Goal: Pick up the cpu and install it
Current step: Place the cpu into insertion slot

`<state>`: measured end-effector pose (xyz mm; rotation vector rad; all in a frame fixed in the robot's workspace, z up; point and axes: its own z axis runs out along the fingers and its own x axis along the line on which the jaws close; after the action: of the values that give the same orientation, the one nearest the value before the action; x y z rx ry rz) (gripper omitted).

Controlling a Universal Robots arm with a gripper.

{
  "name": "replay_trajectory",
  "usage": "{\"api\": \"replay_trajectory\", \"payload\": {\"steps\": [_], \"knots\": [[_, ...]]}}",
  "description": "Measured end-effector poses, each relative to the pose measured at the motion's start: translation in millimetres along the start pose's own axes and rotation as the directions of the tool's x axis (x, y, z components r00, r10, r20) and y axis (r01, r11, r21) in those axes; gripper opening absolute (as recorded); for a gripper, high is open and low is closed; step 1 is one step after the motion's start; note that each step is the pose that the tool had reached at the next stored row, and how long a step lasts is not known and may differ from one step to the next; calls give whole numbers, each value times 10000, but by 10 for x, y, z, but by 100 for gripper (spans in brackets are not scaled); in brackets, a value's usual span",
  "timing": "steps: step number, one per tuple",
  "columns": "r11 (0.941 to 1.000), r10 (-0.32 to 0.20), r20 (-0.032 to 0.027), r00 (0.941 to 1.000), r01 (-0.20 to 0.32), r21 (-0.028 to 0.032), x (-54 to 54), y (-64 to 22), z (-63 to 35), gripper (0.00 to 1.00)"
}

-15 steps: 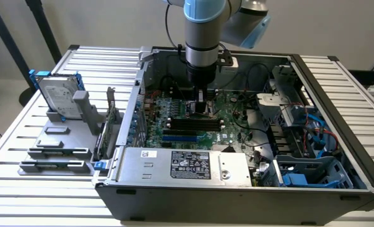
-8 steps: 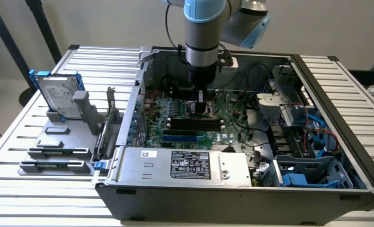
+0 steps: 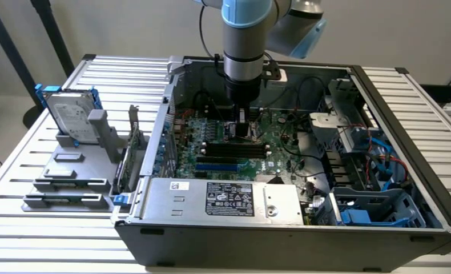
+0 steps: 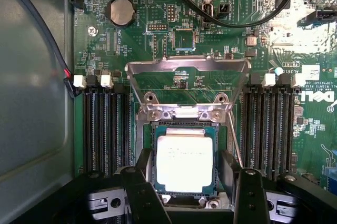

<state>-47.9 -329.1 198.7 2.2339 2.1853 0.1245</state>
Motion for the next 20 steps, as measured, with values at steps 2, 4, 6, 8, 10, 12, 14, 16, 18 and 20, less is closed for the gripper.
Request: {"api": "replay_trajectory", "payload": {"steps": [2, 4, 6, 8, 10, 12, 14, 16, 18, 20], "knots": [[10000, 0, -1, 10000, 0, -1, 2, 0, 0, 62], [10000, 0, -1, 10000, 0, 0, 4, 0, 0, 62], [10000, -1, 1, 10000, 1, 1, 4, 1, -9, 62], [10000, -1, -1, 10000, 1, 0, 5, 1, -32, 62], [10000, 3, -6, 10000, -3, 0, 6, -4, -56, 62], [10000, 1, -24, 10000, -1, 0, 7, -17, -80, 53], [10000, 4, -49, 10000, -4, 1, 8, -35, -107, 47], [10000, 6, -76, 10000, -6, 2, 8, -57, -138, 41], [10000, 8, -110, 9999, -7, 1, 5, -91, -164, 35], [10000, 9, -143, 9999, -9, 3, -5, -147, -183, 24]]}}
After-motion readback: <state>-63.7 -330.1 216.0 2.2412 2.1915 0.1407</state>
